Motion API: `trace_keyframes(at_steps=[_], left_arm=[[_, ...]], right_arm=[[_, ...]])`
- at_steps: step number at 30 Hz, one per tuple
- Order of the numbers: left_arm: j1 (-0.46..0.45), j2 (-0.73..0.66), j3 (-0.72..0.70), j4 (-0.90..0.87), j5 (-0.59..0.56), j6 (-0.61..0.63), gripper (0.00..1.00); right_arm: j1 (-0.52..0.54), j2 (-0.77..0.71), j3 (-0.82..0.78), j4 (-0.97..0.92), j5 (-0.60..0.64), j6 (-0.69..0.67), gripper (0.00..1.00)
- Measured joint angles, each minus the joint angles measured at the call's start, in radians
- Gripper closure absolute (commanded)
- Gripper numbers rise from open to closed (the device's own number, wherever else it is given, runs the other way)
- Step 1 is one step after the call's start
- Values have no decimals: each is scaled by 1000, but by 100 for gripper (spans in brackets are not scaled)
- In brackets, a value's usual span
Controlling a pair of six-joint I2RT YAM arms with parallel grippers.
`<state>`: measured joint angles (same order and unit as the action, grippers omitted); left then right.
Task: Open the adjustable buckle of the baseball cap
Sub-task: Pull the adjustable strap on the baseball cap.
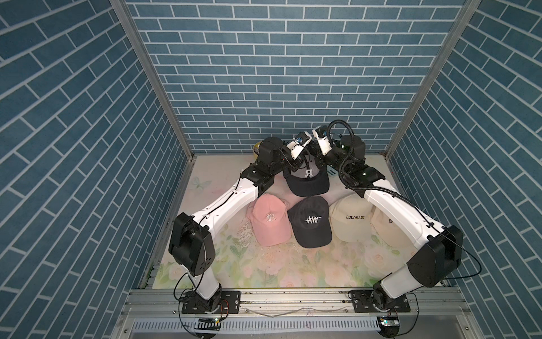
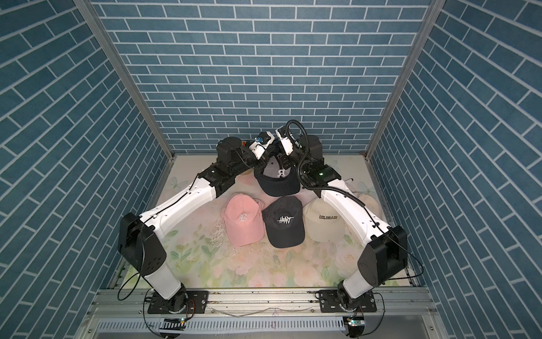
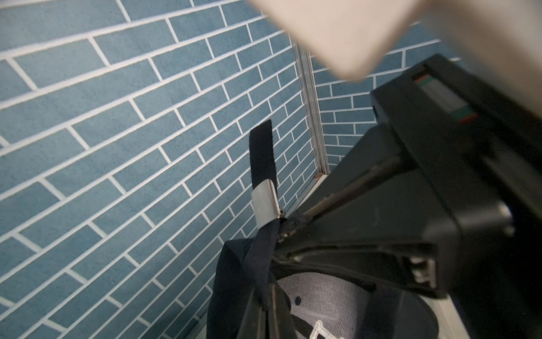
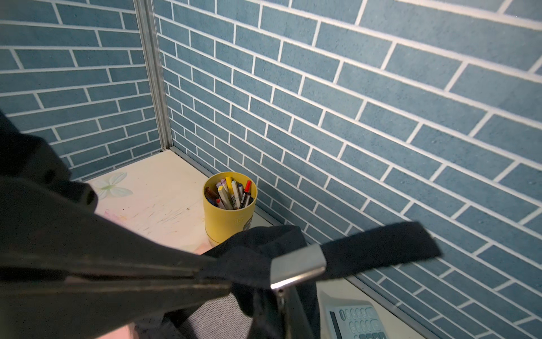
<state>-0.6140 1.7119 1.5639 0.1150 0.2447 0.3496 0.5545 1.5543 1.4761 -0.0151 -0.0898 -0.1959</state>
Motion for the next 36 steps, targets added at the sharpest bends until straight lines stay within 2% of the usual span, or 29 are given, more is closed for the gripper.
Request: trace_keyframes(at_steps=[5, 16, 24, 28, 29, 30, 31, 32, 34, 36], left_arm=[[0, 0, 23, -31, 31, 4, 100], [0, -37, -11, -110, 98, 40, 100], [0, -101, -87, -116, 85, 50, 100], [4, -151, -173, -72, 33, 26, 99], [7, -163, -196, -52, 13, 11, 96], [10, -171, -213, -34, -5, -2, 85], [15, -177, -229, -15, -26, -18, 59], [22, -179, -236, 5, -47, -32, 46], [37, -177, -238, 37, -81, -62, 39], [48, -176, -236, 72, -106, -94, 37]], right_arm=[[4, 0, 0, 12, 23, 17, 100], [5, 0, -2, 63, 96, 157, 100], [-10, 0, -2, 76, 135, 192, 100], [-24, 2, -2, 65, 150, 192, 100], [-26, 3, 0, 53, 150, 192, 100], [-26, 6, 3, 43, 150, 193, 100], [-27, 13, 12, 30, 150, 195, 100], [-26, 22, 25, 17, 151, 199, 100], [-25, 45, 59, -16, 161, 214, 100], [-17, 68, 101, -54, 184, 229, 100]])
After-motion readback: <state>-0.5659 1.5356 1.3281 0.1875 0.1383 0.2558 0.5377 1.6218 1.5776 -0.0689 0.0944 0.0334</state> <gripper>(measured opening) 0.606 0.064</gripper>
